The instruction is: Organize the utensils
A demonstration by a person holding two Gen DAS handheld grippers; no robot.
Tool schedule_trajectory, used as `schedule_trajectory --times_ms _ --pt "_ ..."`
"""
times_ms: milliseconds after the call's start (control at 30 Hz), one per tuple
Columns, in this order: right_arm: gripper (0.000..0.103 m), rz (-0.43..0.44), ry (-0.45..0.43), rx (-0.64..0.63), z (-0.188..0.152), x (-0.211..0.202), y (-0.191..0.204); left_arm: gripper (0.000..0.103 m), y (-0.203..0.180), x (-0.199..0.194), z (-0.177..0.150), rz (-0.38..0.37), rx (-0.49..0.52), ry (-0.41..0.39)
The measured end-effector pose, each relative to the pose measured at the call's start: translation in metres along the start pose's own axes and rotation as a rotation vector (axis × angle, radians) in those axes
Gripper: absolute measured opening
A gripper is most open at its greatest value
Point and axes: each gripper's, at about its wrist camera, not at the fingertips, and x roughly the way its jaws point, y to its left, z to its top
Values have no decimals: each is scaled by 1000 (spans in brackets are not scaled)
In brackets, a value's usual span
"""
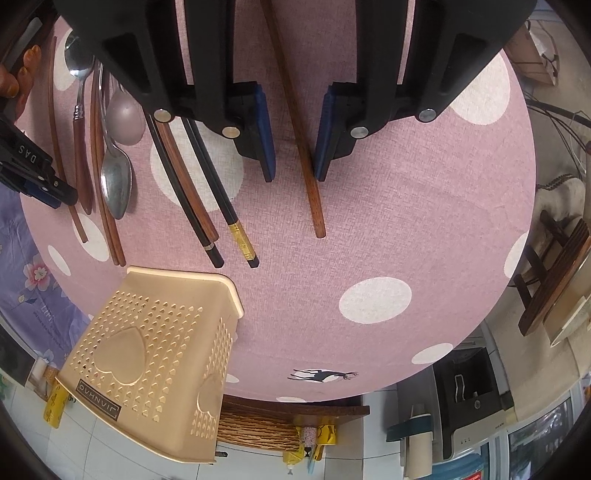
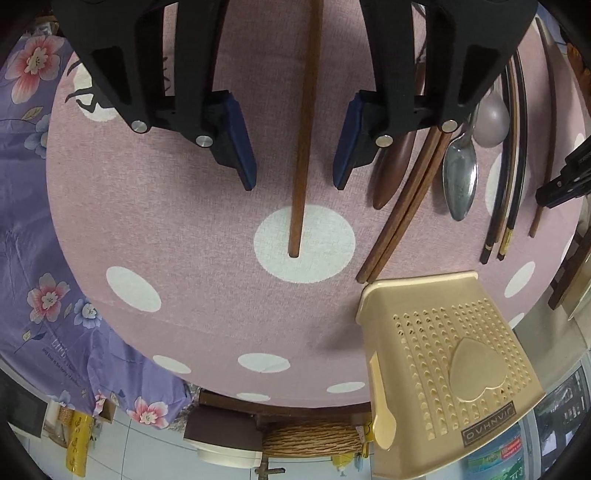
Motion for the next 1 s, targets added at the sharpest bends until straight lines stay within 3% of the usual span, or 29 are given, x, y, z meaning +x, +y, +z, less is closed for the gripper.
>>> schedule_trajectory --times_ms 267,400,533,700,1000 --pt "41 -6 -1 5 9 5 3 23 -2 3 4 4 4 -5" --pt "31 -12 -2 11 17 10 4 22 -1 3 4 3 2 -2" --pt "17 -6 -3 -1 18 11 9 14 -1 2 2 3 5 -4" --pt "8 9 -5 -4 18 11 10 10 -4 0 -3 -12 13 0" --pt "8 41 -12 9 19 11 4 9 -7 3 1 -23 21 4"
